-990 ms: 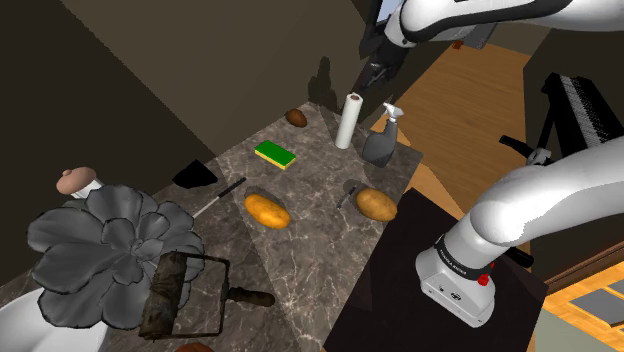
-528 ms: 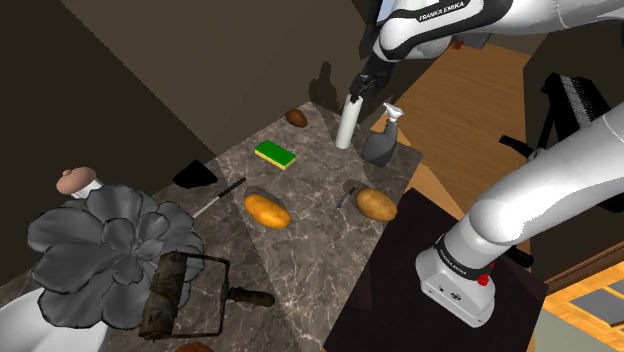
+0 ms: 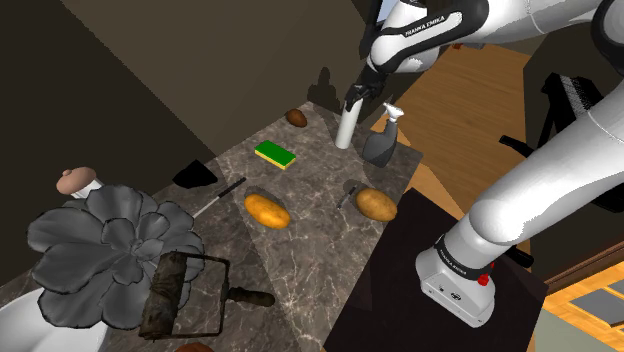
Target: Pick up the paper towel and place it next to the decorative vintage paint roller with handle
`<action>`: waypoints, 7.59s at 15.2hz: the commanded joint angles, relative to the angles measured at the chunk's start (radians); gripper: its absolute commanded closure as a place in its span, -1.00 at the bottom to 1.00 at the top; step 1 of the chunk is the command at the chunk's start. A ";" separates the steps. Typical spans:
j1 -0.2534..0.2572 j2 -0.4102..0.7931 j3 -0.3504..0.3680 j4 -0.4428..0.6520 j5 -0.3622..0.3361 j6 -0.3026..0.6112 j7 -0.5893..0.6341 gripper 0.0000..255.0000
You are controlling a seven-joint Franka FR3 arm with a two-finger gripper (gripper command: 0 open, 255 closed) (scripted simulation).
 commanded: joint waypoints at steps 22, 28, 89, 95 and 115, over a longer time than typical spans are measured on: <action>-0.001 -0.028 0.001 0.034 -0.007 -0.060 0.007 1.00; -0.002 -0.062 0.003 0.083 -0.014 -0.143 0.014 1.00; 0.132 -0.295 0.303 0.453 -0.018 -0.745 0.453 1.00; 0.172 -0.297 0.414 0.469 -0.005 -0.763 0.600 1.00; 0.273 -0.002 0.848 0.782 -0.139 -0.844 1.145 1.00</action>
